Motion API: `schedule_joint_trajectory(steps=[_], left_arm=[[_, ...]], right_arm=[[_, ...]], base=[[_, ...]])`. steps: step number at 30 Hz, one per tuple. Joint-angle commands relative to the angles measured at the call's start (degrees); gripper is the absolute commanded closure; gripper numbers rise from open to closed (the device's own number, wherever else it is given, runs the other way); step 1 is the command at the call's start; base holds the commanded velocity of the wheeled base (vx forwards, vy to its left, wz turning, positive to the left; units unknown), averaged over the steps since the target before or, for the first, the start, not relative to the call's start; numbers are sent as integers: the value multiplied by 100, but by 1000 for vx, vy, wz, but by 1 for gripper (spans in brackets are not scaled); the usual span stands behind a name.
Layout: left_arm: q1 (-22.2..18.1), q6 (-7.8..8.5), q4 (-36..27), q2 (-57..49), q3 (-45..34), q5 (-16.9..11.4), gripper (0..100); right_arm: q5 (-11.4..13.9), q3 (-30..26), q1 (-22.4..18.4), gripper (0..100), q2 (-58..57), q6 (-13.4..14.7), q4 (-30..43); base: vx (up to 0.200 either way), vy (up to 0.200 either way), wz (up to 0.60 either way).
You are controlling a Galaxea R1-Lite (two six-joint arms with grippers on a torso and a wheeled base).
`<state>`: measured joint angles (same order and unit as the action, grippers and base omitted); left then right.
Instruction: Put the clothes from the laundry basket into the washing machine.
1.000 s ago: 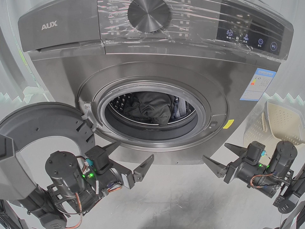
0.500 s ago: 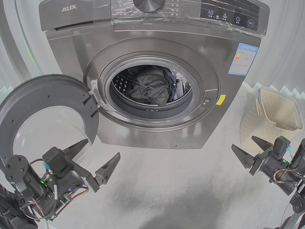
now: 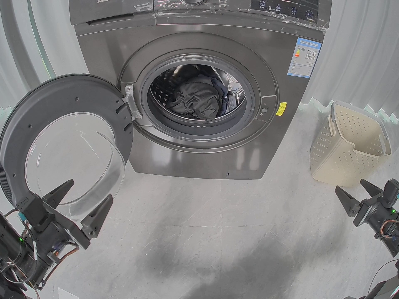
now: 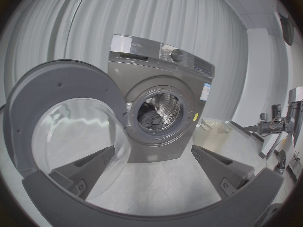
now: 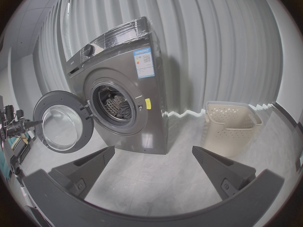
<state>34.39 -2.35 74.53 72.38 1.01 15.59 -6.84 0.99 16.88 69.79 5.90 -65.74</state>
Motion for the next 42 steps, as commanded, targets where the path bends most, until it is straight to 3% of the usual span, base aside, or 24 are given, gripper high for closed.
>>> schedule_joint_trajectory(steps=[1, 5, 10, 26, 30, 35, 42], left_arm=[[-108, 16, -949, -1366, -101, 93, 0], [-169, 7, -1696, -1894, -48, 67, 0], [-442, -2, -1828, -2078, 13, 76, 0], [-539, -20, -1828, -2087, 13, 67, 0], [-547, -116, -1820, -2078, 4, 67, 0], [-547, -116, -1828, -2087, -13, 67, 0], [-547, -125, -1828, -2087, -22, 67, 0]], right_arm=[[-28, -99, -282, 0, -950, -10, 624], [7, -90, -282, 0, -1328, -19, 1319], [16, -90, -273, 0, -1767, -28, 1951], [25, 77, -256, 0, -1574, -1, 1925], [25, 95, -238, 0, -1547, 8, 1934], [25, 112, -238, 0, -1495, 8, 1925], [34, 130, -229, 0, -1442, 16, 1916]], base=[[0, 200, 0], [0, 200, 0], [0, 200, 0], [0, 200, 0], [-50, 0, 0], [-200, 0, 0], [0, 0, 0]])
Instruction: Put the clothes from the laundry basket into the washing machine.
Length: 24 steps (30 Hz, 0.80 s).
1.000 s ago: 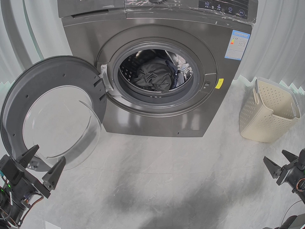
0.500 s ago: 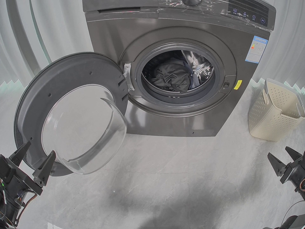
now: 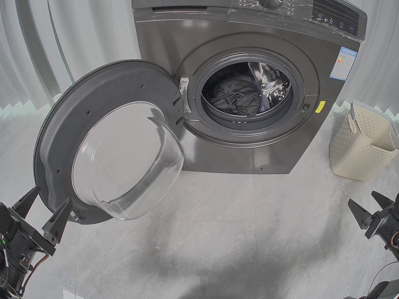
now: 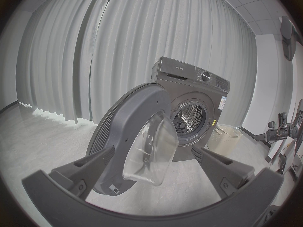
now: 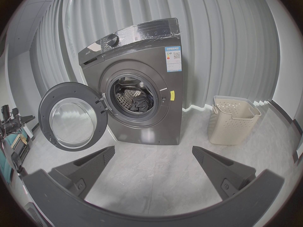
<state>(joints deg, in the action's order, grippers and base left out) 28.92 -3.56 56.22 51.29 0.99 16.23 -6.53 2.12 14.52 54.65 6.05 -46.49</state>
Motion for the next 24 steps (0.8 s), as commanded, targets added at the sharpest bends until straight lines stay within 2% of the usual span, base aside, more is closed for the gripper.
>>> schedule_joint_trajectory(steps=[1, 11, 16, 17, 19, 21, 22, 23, 24], left_arm=[[0, -13, 3, 13, -11, 3, 0], [44, -13, 11, -13, -2, -5, 0], [-9, -31, 73, -57, 165, -23, 0], [-35, -57, -15, -233, 464, -5, 0], [-220, -4, -112, -286, 727, 3, 0], [-589, 84, -314, -339, 1017, -14, 0], [-932, 171, -674, -391, 1369, -102, 0], [-976, 180, -762, -409, 1431, -137, 0], [-1125, 198, -1175, -497, 1729, -410, 0]], right_arm=[[3, 25, 7, 0, 72, 2, 0], [12, 52, 16, 0, 160, 11, -9], [12, 87, 25, 0, 213, 11, -18], [12, 113, 25, 0, 221, 11, -9], [12, 122, 25, 0, 221, 19, -9], [12, 122, 25, 0, 213, 11, -18], [12, 122, 25, 0, 213, 19, -18], [12, 122, 33, 0, 213, 19, -18], [12, 122, 33, 0, 204, 19, -18]], base=[[0, 0, 0], [0, 180, 0], [0, 0, 0], [0, 0, 0], [0, 0, 0], [0, 0, 0], [0, 0, 0], [0, 0, 0], [0, 0, 0]])
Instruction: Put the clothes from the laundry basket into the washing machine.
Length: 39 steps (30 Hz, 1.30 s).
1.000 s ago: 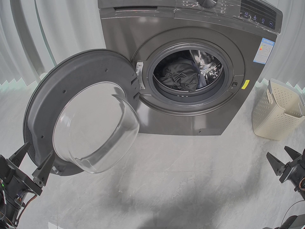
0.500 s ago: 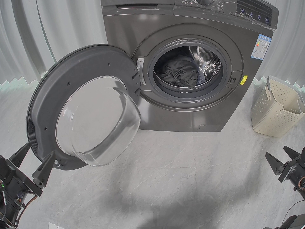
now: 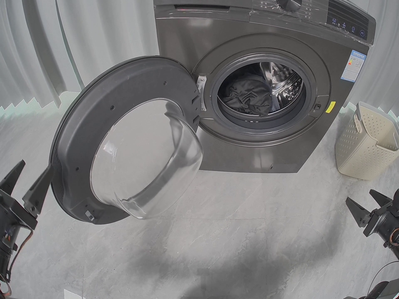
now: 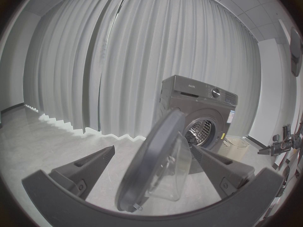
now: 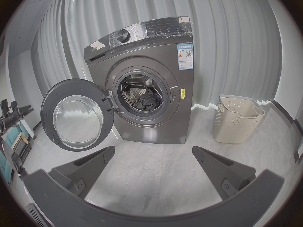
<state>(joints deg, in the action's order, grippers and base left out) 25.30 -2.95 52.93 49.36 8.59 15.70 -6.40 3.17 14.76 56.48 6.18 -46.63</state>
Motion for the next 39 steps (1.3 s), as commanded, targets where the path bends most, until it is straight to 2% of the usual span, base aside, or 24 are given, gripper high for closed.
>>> schedule_joint_trajectory(steps=[1, 3, 4, 5, 6, 9, 11, 13, 14, 17, 19, 23, 27, 30, 34, 36, 37, 39], left_arm=[[-816, 128, -1048, -331, 1092, -498, 0], [-895, 119, -1584, -313, 1461, -797, 0], [-904, 119, -1637, -304, 1505, -832, 0], [-930, 128, -2015, -278, 1689, -1043, 0], [-930, 128, -2147, -260, 1725, -1166, 0], [-974, 102, -2525, -84, 1821, -1790, 0], [-1176, 93, -2507, 232, 1900, -2054, 0], [-1642, 119, -2393, 654, 2041, -2344, 0], [-1703, 119, -2375, 715, 2067, -2396, 0], [-2275, 128, -2006, 1234, 2182, -3064, 0], [-2477, 119, -1778, 1489, 2182, -3328, 0], [-2442, 102, -1602, 1744, 2111, -3583, 0], [-2336, 154, -1611, 1911, 1927, -4040, 0], [-2248, 181, -1602, 1981, 1830, -4128, 0], [-1835, 119, -1602, 1884, 1742, -4145, 0], [-1818, 119, -1602, 1876, 1742, -4145, 0], [-1378, 66, -1611, 1744, 1689, -4145, 0], [-1044, 14, -1619, 1656, 1672, -4137, 0]], right_arm=[[-2, 17, 9, 0, 21, 6, -4], [-2, 17, 9, 0, 21, 6, -4], [-2, 17, 9, 0, 21, 6, -4], [7, 17, 9, 0, 21, 6, 5], [34, 17, 9, 0, 21, 6, 5], [42, 17, 9, 0, 21, 6, 5], [42, 17, 9, 0, 12, 6, 13], [51, 17, 9, 0, 12, -3, 5], [51, 17, 9, 0, 12, -3, 5], [51, 26, 9, 0, -5, -12, 5], [78, 70, 9, 0, -5, -12, 13], [86, 131, 9, 0, 21, -12, 22], [86, 184, 9, 0, 74, -12, 22], [95, 184, 9, 0, 100, -12, 5], [86, 193, 9, 0, 109, -12, 5], [86, 184, 9, 0, 109, -12, 5], [86, 193, 9, 0, 127, -3, 5], [86, 184, 9, 0, 144, -3, 5]], base=[[0, 0, 0], [0, 0, 0], [0, 0, 0], [0, 0, 0], [0, 0, 0], [0, 0, 0], [0, 0, 0], [0, 0, 0], [0, 0, 0], [0, 0, 0], [0, 0, 0], [0, 0, 0], [0, 0, 0], [0, 0, 0], [0, 0, 0], [0, 0, 0], [0, 0, 0], [0, 0, 0]])
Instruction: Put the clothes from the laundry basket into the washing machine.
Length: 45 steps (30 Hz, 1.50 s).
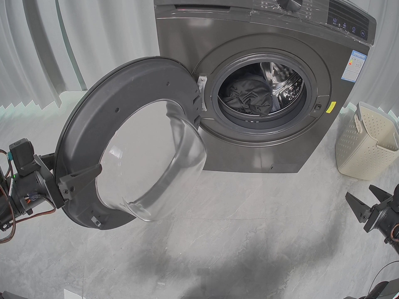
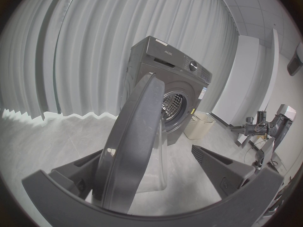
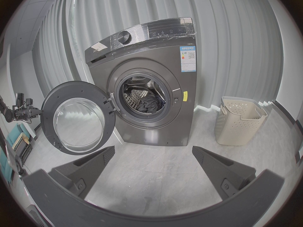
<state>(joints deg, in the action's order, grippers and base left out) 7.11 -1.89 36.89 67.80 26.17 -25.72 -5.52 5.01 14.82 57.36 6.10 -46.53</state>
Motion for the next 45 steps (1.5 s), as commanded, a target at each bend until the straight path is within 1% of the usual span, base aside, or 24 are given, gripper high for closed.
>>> schedule_joint_trajectory(steps=[1, 2, 4, 5, 6, 7, 8, 9, 10, 11, 18, 21, 22, 25, 26, 30, 32, 36, 37, 39, 40, 42, 43, 45], left_arm=[[854, -110, -15, -215, -95, 6, 0], [1100, -224, -24, -294, -86, 6, 0], [1399, -391, -15, -364, -68, 6, 0], [1610, -514, -6, -426, -68, -3, 0], [1697, -567, 3, -443, -68, -3, 0], [1873, -681, -6, -479, -68, -3, 0], [2014, -751, -15, -496, -77, -3, 0], [2119, -795, -15, -487, -95, 32, 0], [2119, -795, -15, -487, -95, 32, 0], [2260, -839, -41, -452, -104, 50, 0], [2295, -875, 3, -540, -367, 59, 0], [2146, -848, -6, -707, -411, 120, 0], [1671, -866, -6, -944, -438, 305, 0], [1276, -866, -85, -1155, -411, 269, 0], [950, -866, -94, -1226, -411, 278, 0], [405, -787, -94, -1103, -438, 278, 0], [370, -734, -85, -874, -446, 313, 0], [432, -400, -85, -382, -446, 349, 0], [432, -400, -85, -382, -446, 349, 0], [511, -92, -6, 145, -420, 331, 0], [581, -40, 3, 268, -385, 331, 0], [704, -48, 38, 418, -315, 331, 0], [924, -92, 152, 638, -192, 340, 0], [1056, -92, 240, 796, -121, 349, 0]], right_arm=[[-1, 0, 3, 0, 56, 6, -5], [-1, 0, 3, 0, 56, 6, -5], [-1, 9, 3, 0, 65, 14, -14], [-1, 9, 3, 0, 65, 14, -14], [-1, 9, 3, 0, 65, 14, -14], [7, 18, 3, 0, 65, 14, -14], [7, 18, 3, 0, 65, 14, -23], [7, 35, 3, 0, 65, 14, -14], [7, 35, 3, 0, 65, 14, -14], [7, 53, 3, 0, 65, 14, -23], [7, 44, 3, 0, 65, 23, -23], [25, 44, 3, 0, 65, 23, -23], [25, 44, 3, 0, 65, 23, -23], [25, 53, 3, 0, 74, 23, -14], [25, 53, 3, 0, 74, 23, -14], [25, 70, 3, 0, 83, 23, -14], [25, 97, 3, 0, 91, 23, -14], [25, 97, 3, 0, 109, 23, -5], [25, 97, 3, 0, 109, 23, -5], [25, 114, 3, 0, 127, 23, -14], [25, 123, 3, 0, 127, 23, -5], [25, 132, 3, 0, 144, 14, -5], [25, 167, 12, 0, 188, 23, -14], [25, 176, 3, 0, 206, 14, -14]], base=[[0, 0, 0], [0, 0, 0], [0, 0, 0], [0, 0, 0], [0, 0, 0], [0, 0, 0], [0, 0, 0], [0, 0, 0], [0, 0, 0], [0, 0, 0], [0, 0, 0], [0, 0, 0], [0, 0, 0], [0, 0, 0], [0, 0, 0], [0, 0, 0], [0, 0, 0], [0, 0, 0], [0, 0, 0], [0, 0, 0], [0, 0, 0], [0, 0, 0], [0, 0, 0], [0, 0, 0]])
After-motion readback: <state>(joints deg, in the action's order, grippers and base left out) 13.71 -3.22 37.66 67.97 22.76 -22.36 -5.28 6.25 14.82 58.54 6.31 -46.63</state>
